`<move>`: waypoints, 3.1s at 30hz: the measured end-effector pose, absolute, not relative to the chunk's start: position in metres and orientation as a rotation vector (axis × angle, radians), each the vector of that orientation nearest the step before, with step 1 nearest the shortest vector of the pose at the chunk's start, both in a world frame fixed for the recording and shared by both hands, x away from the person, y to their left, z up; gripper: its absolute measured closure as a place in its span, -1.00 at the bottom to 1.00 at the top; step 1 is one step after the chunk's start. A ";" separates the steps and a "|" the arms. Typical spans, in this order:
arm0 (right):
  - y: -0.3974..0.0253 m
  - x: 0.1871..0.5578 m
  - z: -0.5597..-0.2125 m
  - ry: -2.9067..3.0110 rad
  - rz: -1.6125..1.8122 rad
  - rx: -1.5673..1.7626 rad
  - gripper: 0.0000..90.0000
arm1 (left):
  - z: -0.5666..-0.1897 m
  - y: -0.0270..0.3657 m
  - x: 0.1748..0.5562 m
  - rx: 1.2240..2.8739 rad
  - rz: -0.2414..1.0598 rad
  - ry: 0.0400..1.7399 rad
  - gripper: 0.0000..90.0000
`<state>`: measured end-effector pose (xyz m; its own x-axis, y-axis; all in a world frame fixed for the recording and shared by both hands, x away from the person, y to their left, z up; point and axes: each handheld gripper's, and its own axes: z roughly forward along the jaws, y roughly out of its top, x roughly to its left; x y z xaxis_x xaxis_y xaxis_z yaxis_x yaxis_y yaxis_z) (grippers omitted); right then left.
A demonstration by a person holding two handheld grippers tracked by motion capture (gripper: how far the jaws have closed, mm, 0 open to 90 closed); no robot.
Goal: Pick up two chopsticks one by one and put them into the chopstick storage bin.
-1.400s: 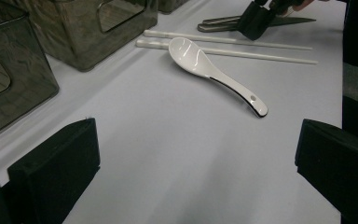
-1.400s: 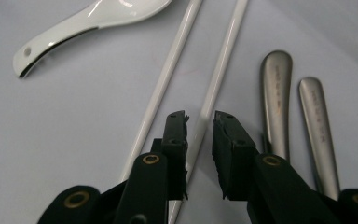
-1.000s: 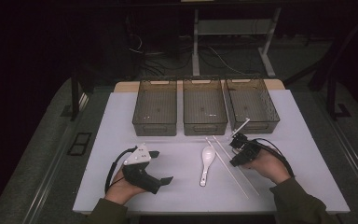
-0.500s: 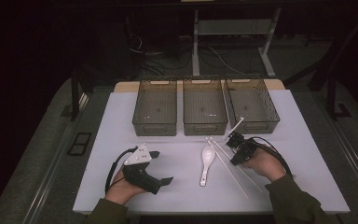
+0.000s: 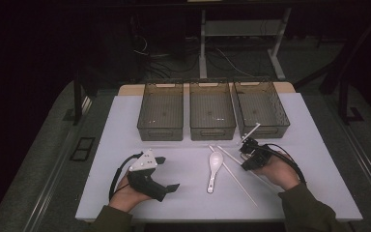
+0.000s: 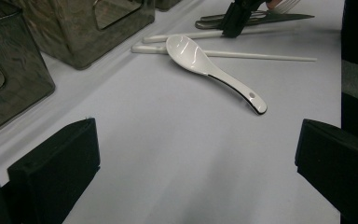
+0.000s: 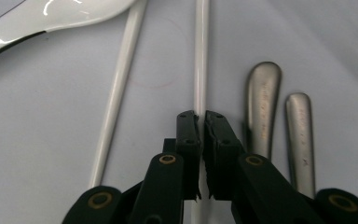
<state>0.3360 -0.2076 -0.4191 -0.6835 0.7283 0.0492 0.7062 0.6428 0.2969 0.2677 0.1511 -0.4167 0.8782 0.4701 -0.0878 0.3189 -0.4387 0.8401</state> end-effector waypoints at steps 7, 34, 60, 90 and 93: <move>-0.227 0.331 -0.409 2.756 0.676 1.254 0.88 | -0.418 0.151 0.267 2.062 0.187 0.569 -1.00; -0.227 0.338 -0.359 2.593 1.142 1.160 0.88 | -0.420 0.150 0.268 2.046 0.178 0.567 -1.00; -0.134 0.401 -0.316 2.579 1.097 1.106 0.88 | -0.419 0.148 0.267 2.049 0.194 0.566 -1.00; -0.015 0.498 -0.338 2.551 0.939 1.277 0.88 | -0.419 0.149 0.267 2.029 0.185 0.546 -1.00; -0.006 0.504 -0.343 2.546 0.930 1.300 0.88 | -0.418 0.149 0.268 2.037 0.186 0.539 -1.00</move>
<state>0.5043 -0.0058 -0.3429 -0.6187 0.7709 0.1518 0.6872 0.4373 0.5802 0.2675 0.1490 -0.4182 0.8896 0.4478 -0.0896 0.2974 -0.4193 0.8577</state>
